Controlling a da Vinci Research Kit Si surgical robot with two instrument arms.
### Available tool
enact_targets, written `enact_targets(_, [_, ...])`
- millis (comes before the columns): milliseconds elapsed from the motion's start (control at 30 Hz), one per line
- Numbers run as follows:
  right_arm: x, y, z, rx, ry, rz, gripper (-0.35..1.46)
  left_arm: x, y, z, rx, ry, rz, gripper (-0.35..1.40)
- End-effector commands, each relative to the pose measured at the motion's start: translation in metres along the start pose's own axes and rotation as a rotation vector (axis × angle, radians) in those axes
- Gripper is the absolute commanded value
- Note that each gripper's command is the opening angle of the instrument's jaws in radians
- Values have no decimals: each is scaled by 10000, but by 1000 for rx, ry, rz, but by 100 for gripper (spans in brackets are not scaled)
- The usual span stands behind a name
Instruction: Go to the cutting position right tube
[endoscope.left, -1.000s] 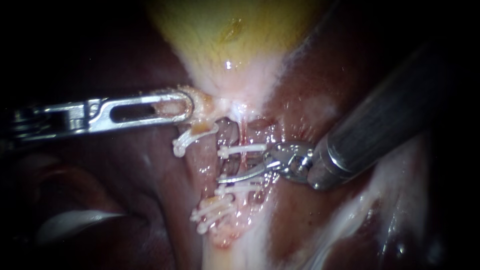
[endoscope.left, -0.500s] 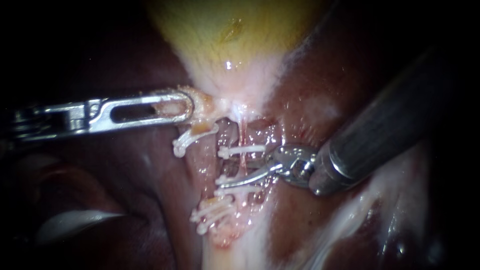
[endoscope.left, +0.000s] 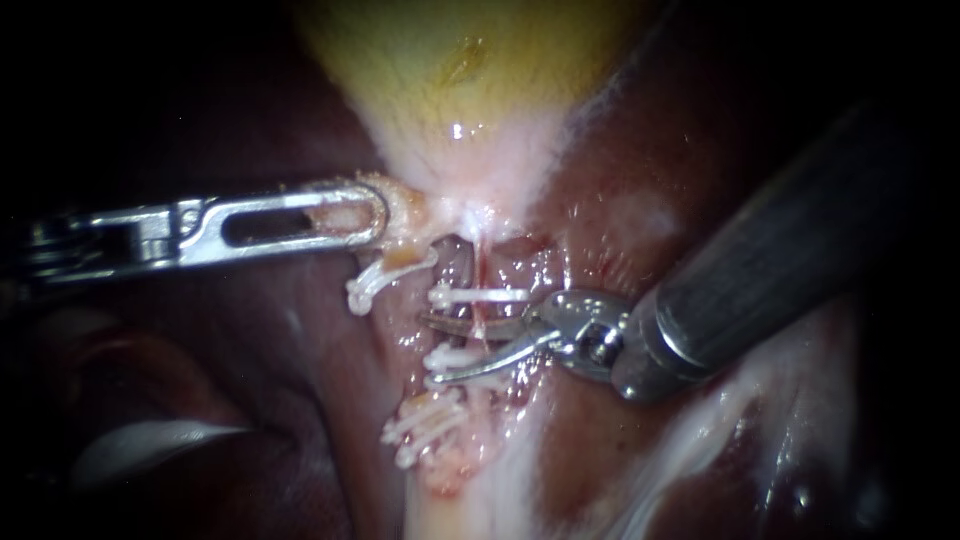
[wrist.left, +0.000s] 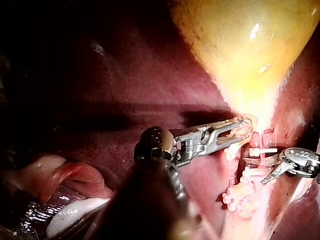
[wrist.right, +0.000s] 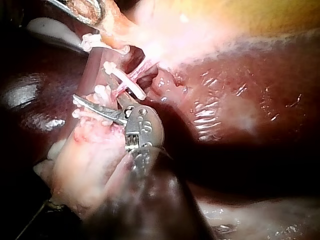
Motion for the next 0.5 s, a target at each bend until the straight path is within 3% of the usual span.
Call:
enact_targets(33, [0,2,2,-1,2,0,140,0,0,0,0,0,0,-35])
enact_targets(500, [8,15,21,-1,45,-2,138,1,3,1,0,0,1,-35])
